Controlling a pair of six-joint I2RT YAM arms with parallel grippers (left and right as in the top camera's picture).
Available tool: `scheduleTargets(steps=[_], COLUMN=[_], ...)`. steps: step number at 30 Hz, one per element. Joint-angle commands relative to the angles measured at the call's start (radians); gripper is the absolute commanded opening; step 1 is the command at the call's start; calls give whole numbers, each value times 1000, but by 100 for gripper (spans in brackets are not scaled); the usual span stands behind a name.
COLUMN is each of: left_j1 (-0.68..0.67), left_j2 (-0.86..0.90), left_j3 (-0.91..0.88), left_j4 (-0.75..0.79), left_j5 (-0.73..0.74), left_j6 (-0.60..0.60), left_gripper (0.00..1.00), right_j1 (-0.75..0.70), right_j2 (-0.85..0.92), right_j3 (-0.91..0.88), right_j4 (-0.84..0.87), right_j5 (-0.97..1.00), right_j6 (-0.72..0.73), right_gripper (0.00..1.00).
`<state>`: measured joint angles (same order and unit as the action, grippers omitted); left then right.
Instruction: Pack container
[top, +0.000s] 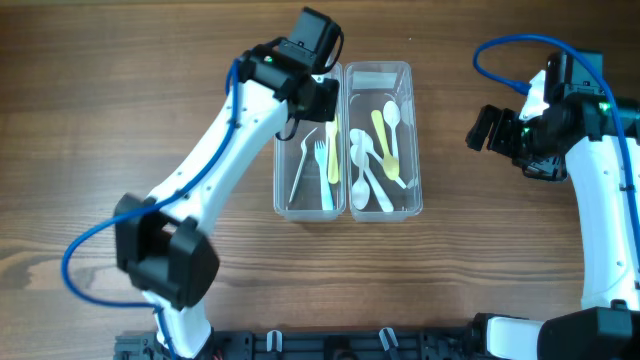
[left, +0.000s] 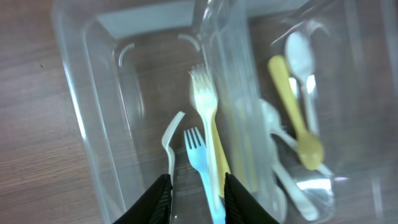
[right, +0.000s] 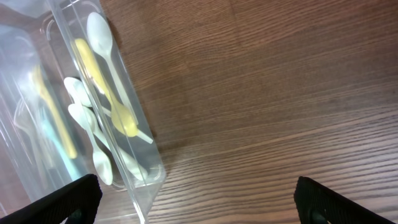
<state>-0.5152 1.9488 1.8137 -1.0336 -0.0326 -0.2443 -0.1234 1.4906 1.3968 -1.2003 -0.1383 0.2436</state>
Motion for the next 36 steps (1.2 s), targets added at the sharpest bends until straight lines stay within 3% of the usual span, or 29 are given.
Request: scheduleTargets(steps=[1,6,12,18,22,27,30,35,36], left_j1=[4,8,10,10,10,10,10,10,10], left_j2=[25,-47,-248,-486,-647,-883,-971,-1064,-1071], left_j3=[-8,57,101,101,101,98,75,-4,-22], left_j4=[2,-53,-143,-258,-366,-495,-494,-494,-494], left_j5=[-18,-56,-213,-313,-315,-507,-571,-594,-593], left_j6=[-25,-25,-25,-26,-50,-247,-247,-243,-243], left_gripper=[36,43,50,40,40,36,38,58,75], right_j1=[-4,-4,-4,-4,-4,-4,-4,-4,-4], right_j2=[8,8,-67,-298,-502,-747,-799,-809,-807], right_j3=[2,2,12,77,116,115,115,115,115], right_j4=[16,54,105,147,150,148,143,121,114], right_j5=[-13,-32,-129,-163,-203,-200,-200,-200,-200], right_j6=[-8,-37,-114,-192,-305,-322,-320,-320,-320], right_gripper=[100,100,100,100,100,100,100,100,100])
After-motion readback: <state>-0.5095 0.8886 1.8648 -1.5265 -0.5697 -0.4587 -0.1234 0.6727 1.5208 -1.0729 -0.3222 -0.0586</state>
